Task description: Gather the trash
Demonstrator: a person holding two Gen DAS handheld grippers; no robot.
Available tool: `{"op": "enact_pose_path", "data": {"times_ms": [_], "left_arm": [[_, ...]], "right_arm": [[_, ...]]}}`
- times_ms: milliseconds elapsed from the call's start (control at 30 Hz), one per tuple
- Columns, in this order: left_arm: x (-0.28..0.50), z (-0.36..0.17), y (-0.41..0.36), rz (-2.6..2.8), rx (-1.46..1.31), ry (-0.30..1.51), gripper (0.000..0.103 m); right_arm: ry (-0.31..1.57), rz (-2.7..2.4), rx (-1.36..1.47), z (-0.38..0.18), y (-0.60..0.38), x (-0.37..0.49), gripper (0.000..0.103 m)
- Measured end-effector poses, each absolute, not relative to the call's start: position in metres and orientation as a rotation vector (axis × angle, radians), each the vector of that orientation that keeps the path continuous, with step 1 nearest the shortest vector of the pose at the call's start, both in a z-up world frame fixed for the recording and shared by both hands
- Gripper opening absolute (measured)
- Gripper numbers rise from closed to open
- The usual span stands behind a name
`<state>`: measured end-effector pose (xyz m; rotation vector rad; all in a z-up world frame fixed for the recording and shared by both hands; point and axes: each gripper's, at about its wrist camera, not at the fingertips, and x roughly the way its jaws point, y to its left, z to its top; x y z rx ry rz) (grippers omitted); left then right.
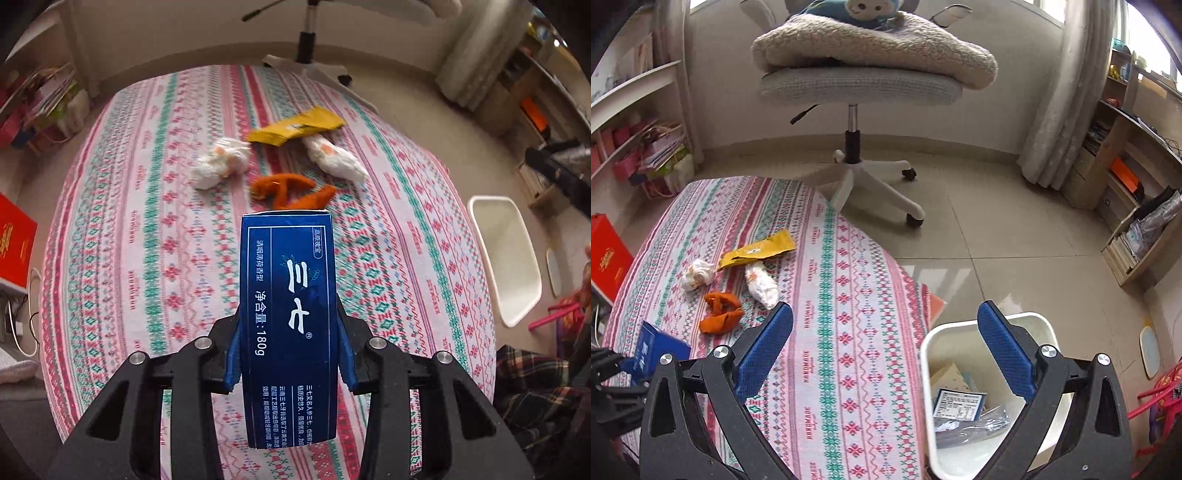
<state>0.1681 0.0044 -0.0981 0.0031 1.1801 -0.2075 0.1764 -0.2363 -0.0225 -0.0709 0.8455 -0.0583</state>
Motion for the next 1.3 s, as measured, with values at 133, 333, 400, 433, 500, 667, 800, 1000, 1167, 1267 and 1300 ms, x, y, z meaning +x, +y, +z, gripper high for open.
{"op": "enact_pose_path", "data": {"times_ms": [133,333,400,433,500,667,800,1000,1167,1267,1300], "left_arm": [[0.162,-0.075,0.055,-0.104,-0.067,1.104,0.041],[0.151,-0.05,0.118,-0.02,-0.199,1.033,0.041],[0.15,-0.047,0.129,-0.017,-0.223,1.029,0.041],[0.149,-0.045,0.133,-0.014,-0.229,1.024,0.041],[0.149,-0.042,0.138,-0.006,-0.237,1.016,0.041],[0.15,-0.036,0.144,-0.017,-0.283,1.01,0.041],[0.147,-0.031,0.141,-0.014,-0.267,0.991,0.041],[0.141,-0.026,0.152,-0.005,-0.293,0.974,0.042],[0.137,-0.022,0.15,-0.001,-0.299,0.948,0.041],[0.134,-0.019,0.146,-0.005,-0.289,0.932,0.041],[0.133,-0.019,0.145,-0.006,-0.286,0.928,0.041]], "right_arm": [[0.906,0.088,-0.094,-0.048,-0.189,0.192,0.096],[1.103,0.238,-0.018,-0.105,-0.134,0.22,0.093],[1.166,0.225,0.112,-0.124,-0.13,0.227,0.089],[1.185,0.212,0.199,-0.133,-0.131,0.229,0.085],[1.206,0.168,0.367,-0.146,-0.132,0.232,0.08],[1.169,0.069,0.463,-0.158,-0.117,0.238,0.07],[1.131,0.028,0.406,-0.16,-0.104,0.244,0.045],[1.143,0.063,0.392,-0.162,-0.114,0.23,0.021],[1.144,0.125,0.356,-0.146,-0.124,0.208,0.018],[1.127,0.167,0.315,-0.126,-0.128,0.202,0.017],[1.115,0.179,0.3,-0.119,-0.129,0.199,0.017]]}}
